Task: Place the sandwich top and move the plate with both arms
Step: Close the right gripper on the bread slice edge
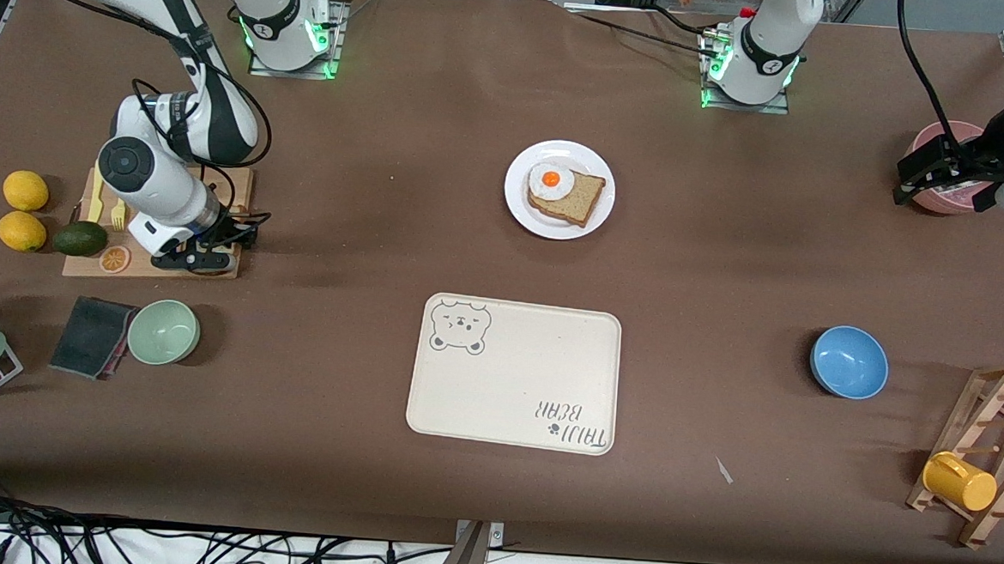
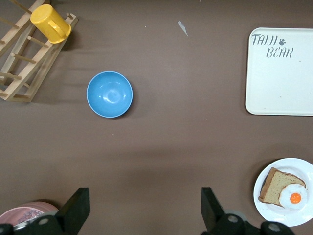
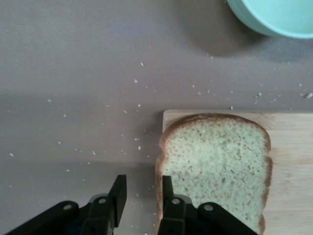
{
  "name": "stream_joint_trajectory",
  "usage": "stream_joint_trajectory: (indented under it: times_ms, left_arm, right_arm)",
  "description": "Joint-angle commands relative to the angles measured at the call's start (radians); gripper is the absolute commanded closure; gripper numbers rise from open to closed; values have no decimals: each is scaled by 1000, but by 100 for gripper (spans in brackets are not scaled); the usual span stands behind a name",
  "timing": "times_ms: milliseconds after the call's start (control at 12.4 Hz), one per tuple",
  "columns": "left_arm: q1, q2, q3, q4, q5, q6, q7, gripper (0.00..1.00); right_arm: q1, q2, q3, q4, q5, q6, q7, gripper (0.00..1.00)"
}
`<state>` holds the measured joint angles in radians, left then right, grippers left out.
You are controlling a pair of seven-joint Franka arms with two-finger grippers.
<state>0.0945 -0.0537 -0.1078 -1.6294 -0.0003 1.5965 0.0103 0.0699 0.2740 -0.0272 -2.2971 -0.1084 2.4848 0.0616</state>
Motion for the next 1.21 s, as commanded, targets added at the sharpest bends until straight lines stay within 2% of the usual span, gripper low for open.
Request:
stream_joint_trajectory:
  times_ms: [0,886,1128]
  left_arm:
    - [2,17,-6,36,23,-24,2,0]
    - [4,17,-6,36,23,-24,2,0]
    - [4,17,-4,36,23,-24,3,0]
  right_arm:
    - [-2,-10,-22,-22,-19,5,-11,63]
    - [-2,30,-23,-31,-19,14,0,63]
    - [-4,40,-25,-41,-19,22,4,76]
